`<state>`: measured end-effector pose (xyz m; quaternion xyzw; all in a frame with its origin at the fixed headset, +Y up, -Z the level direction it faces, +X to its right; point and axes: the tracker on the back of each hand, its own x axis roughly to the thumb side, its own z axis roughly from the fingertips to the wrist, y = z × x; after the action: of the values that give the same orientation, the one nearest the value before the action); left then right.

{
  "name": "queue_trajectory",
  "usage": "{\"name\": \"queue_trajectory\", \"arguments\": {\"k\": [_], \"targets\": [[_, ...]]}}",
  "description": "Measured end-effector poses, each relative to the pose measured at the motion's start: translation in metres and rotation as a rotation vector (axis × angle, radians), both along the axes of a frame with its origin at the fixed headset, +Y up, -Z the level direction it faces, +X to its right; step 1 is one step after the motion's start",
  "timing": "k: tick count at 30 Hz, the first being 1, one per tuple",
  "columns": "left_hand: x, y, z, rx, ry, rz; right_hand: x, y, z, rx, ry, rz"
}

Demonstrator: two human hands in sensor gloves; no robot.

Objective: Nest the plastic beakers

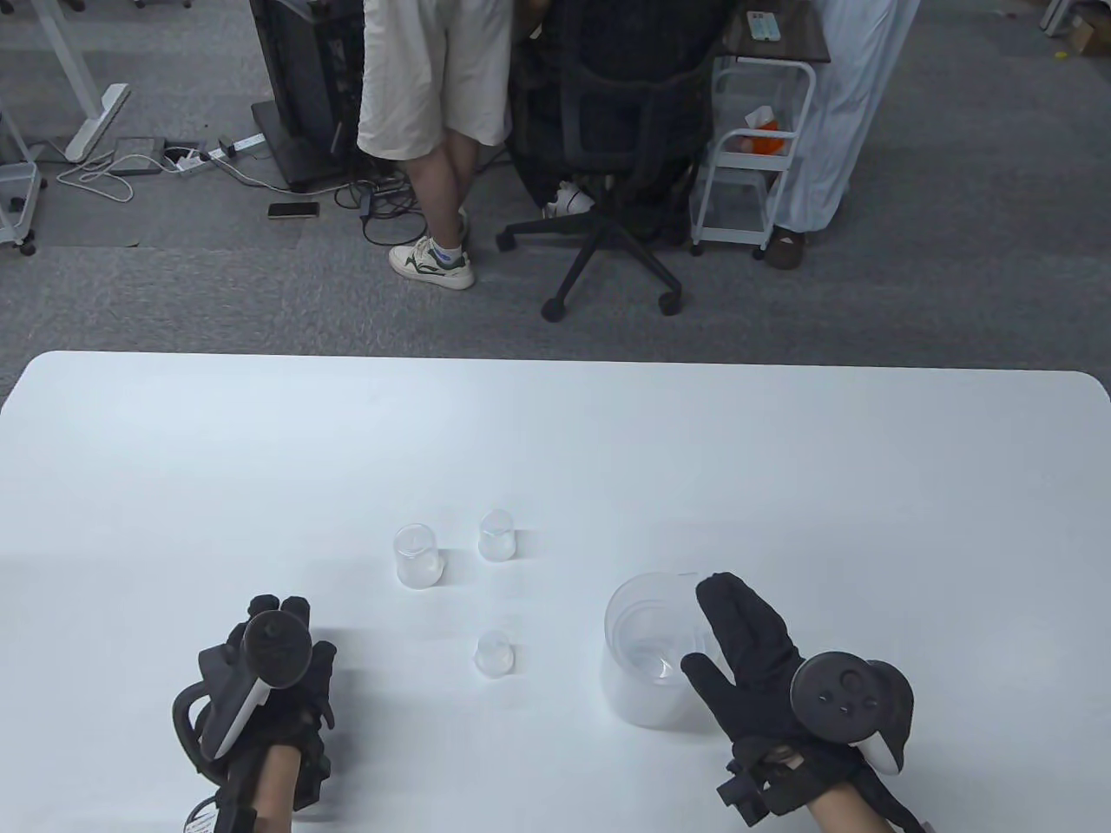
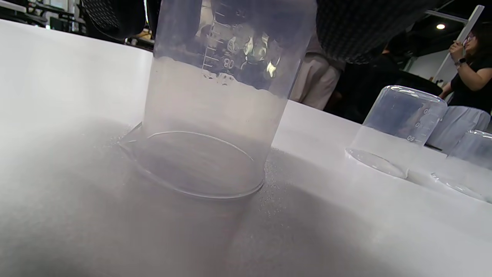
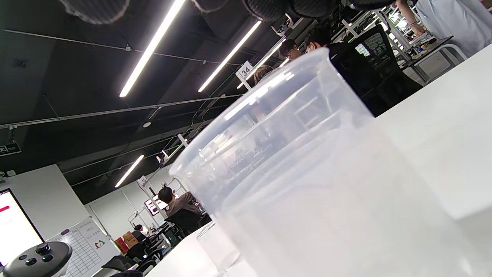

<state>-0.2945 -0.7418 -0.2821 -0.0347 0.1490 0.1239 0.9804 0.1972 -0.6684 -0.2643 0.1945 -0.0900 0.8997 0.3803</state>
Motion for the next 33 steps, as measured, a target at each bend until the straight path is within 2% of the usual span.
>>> {"name": "queue_trajectory", "arguments": {"k": [8,14,19,26,33], "targets": [[0.002,-0.001,-0.001,0.062,-0.022,-0.013,-0.001,0.000,0.001,0.007,-0.013,0.049],[0.012,0.009,-0.002,0.126,-0.065,0.081,-0.002,0.002,0.001,0.020,-0.016,0.065],[0.035,0.028,-0.003,0.230,-0.123,0.284,-0.007,0.007,0.003,0.036,-0.002,0.056],[0.082,0.056,-0.001,0.351,-0.265,0.589,-0.016,0.018,0.009,0.072,0.032,0.018],[0.131,0.071,0.004,0.372,-0.404,0.917,-0.031,0.026,0.014,0.093,0.080,-0.041]]}}
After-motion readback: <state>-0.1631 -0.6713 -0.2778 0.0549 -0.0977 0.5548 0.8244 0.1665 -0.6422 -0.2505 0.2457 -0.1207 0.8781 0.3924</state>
